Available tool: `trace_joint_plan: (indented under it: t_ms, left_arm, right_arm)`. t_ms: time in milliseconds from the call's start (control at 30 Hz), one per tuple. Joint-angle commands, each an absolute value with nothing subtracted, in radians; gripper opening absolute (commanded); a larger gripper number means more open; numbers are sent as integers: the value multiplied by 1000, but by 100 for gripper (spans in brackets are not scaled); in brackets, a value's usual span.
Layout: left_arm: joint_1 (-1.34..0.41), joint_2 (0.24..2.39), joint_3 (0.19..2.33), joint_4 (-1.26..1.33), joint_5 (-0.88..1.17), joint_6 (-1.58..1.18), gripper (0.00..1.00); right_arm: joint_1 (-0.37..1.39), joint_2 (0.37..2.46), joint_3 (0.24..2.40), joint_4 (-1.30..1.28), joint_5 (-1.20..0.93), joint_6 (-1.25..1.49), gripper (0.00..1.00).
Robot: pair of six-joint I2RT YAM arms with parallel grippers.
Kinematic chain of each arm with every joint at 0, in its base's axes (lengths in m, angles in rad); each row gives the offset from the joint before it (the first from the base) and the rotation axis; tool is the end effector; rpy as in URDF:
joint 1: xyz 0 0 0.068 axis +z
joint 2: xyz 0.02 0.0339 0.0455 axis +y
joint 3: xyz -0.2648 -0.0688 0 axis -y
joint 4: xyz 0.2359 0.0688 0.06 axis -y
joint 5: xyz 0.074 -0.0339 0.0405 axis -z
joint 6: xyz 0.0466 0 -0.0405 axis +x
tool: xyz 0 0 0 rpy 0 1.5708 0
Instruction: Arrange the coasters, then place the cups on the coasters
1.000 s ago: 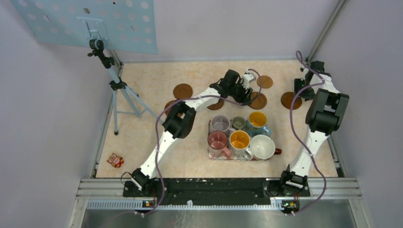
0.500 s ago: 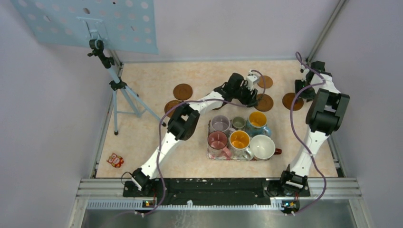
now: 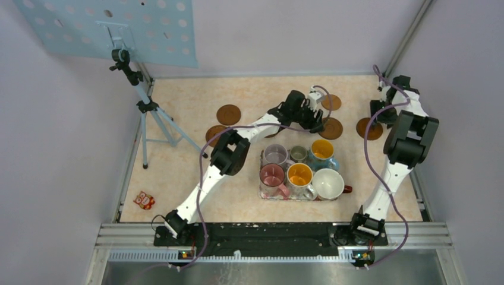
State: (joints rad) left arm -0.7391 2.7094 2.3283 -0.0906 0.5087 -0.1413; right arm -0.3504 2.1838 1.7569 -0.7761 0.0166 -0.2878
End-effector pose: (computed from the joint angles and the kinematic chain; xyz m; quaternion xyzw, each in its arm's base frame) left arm 0.4311 -0.4236 0.1402 0.3686 0.7500 -0.4095 0.3659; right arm 0.4273 -0.1570 0.1745 0.0323 0.9826 -0.0651 0.1711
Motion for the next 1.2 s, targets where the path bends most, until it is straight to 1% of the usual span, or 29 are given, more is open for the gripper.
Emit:
trace_joint_plan:
  t_ms: [0, 233, 300, 367, 467, 600, 733, 867, 1167]
  left_arm:
    - [-713, 2664, 2366, -84, 502, -163, 68]
    - [-660, 2548, 2336, -114, 500, -115, 77]
    - [-642, 2497, 2289, -125, 506, -95, 79]
    - [-624, 2433, 2221, -148, 519, -50, 85]
    - [-591, 2354, 2132, -182, 532, -8, 89]
    - [-528, 2272, 2045, -234, 577, 51, 92]
    - [-478, 2235, 2013, -320, 613, 92, 94]
    - [-454, 2200, 1958, -362, 628, 150, 98]
    - [-450, 2194, 1906, -445, 596, 268, 98]
  right_arm:
    - [-346, 2142, 1844, -793, -59, -290, 64]
    - [-249, 2068, 1886, -793, -146, -297, 66]
    - [-202, 2056, 1884, -789, -153, -303, 66]
    - [-151, 2054, 1884, -784, -156, -305, 66]
    - [-90, 2070, 1884, -782, -144, -302, 66]
    - [-34, 2104, 1884, -795, -118, -310, 66]
    - [16, 2120, 1862, -790, -81, -336, 66]
    - [54, 2138, 1833, -781, -35, -362, 67]
    - [66, 2153, 1779, -813, -32, -393, 66]
